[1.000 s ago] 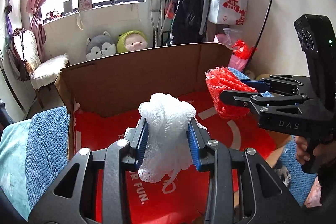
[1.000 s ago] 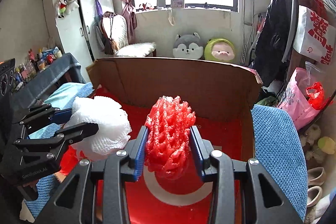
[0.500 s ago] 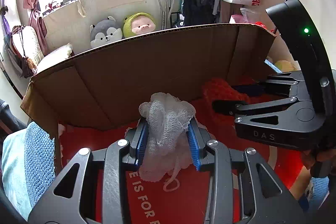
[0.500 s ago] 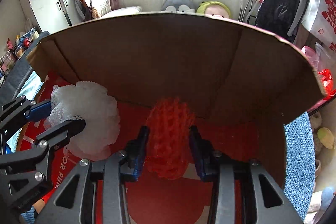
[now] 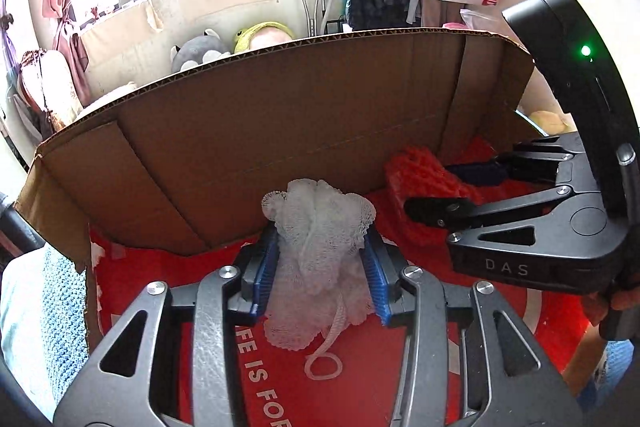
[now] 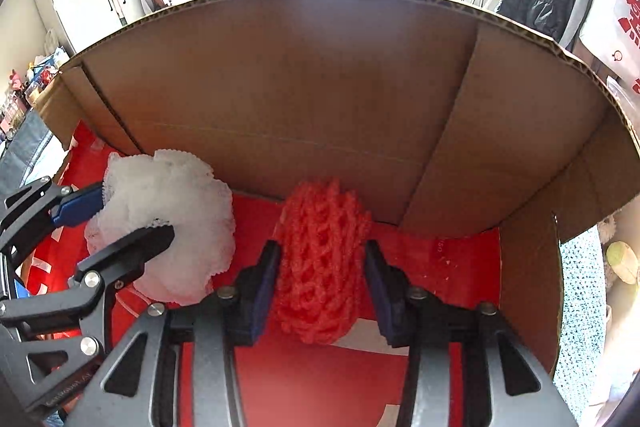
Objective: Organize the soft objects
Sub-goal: 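Carry both items into the box and open both tools to release them, then withdraw both tools from the box back toward the remaining soft items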
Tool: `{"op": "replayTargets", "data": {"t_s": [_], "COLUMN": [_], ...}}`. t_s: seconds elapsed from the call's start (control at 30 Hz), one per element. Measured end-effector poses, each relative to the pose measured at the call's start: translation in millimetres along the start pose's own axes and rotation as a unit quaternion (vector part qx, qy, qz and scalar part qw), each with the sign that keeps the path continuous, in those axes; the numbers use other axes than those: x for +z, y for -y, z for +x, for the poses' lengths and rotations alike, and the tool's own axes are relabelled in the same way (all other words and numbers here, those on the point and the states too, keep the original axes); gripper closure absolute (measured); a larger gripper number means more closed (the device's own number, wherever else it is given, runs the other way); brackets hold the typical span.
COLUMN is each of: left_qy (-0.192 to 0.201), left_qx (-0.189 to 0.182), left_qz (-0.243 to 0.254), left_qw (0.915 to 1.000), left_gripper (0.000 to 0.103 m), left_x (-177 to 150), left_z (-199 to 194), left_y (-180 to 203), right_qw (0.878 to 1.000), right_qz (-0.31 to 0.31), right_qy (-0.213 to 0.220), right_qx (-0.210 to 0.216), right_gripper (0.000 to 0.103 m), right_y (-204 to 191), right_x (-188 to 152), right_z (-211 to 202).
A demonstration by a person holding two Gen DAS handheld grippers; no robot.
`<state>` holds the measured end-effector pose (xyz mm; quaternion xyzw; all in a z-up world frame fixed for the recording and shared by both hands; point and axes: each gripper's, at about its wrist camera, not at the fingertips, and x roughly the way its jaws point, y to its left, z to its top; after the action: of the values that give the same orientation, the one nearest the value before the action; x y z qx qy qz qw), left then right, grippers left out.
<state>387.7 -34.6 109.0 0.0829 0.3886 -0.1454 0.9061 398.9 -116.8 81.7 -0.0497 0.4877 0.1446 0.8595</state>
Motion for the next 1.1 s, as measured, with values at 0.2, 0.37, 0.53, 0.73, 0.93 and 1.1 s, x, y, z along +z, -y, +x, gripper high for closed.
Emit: {"op": "replayTargets", "data": {"t_s": [0.2, 0.37, 0.53, 0.73, 0.93, 1.1], "left_qy": [0.001, 0.004, 0.008, 0.014, 0.022, 0.034], "left_qx": [0.002, 0.004, 0.008, 0.011, 0.009, 0.006], "left_qz": [0.001, -0.001, -0.004, -0.007, -0.012, -0.021], "left_qw": [1.0, 1.0, 0.9999, 0.9998, 0.9997, 0.9992], "left_gripper": [0.054, 0.048, 0.042, 0.034, 0.03, 0.027], "left_x": [0, 1, 2, 4, 2, 3], "left_z": [-1, -1, -3, -6, -13, -26], "left_y": [-1, -1, -2, 1, 1, -3], "right_qw": [1.0, 1.0, 1.0, 1.0, 1.0, 1.0], "right_qz": [0.005, 0.007, 0.006, 0.008, 0.005, 0.007], "right_qy": [-0.004, -0.006, -0.007, -0.005, 0.0, 0.008], "right_qx": [0.002, 0.002, 0.0, 0.002, 0.0, -0.004], "right_gripper": [0.056, 0.054, 0.051, 0.044, 0.036, 0.035], "right_y": [5, 9, 12, 12, 11, 14], "right_x": [7, 8, 11, 12, 10, 9], "right_z": [0, 0, 2, 1, -2, -9]}}
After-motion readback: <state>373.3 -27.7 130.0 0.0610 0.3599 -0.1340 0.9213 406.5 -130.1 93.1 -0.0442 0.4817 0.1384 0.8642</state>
